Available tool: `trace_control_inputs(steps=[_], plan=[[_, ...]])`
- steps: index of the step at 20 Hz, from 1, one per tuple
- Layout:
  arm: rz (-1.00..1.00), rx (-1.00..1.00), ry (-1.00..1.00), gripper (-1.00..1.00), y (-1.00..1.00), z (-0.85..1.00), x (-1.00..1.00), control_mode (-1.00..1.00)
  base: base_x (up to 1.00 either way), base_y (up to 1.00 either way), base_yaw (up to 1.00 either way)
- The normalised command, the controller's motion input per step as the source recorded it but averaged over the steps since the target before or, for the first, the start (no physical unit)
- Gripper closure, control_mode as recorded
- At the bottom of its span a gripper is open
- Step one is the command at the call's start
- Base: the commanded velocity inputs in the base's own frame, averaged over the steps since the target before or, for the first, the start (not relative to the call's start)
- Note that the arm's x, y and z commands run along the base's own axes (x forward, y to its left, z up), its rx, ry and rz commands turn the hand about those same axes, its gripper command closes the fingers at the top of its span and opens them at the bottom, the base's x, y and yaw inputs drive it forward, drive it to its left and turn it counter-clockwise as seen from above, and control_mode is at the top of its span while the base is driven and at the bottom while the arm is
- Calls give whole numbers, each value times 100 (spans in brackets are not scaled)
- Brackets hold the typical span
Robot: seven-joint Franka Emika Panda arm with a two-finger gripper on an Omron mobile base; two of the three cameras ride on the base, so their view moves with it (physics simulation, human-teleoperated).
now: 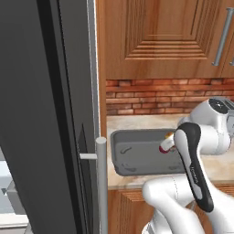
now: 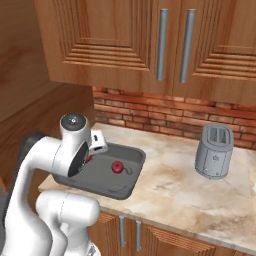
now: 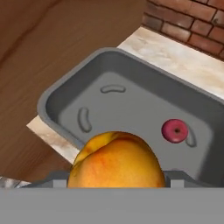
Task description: Pick the apple and peach from the fridge and place them inside the tupperware on the counter.
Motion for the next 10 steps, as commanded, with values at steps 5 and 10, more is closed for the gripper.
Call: trace_control_inputs(steps=[5,10], plan=[[3,0,2,100,34,-73,59,-100,0,0,0],[0,0,0,100,15,-58,67,-100,0,0,0]])
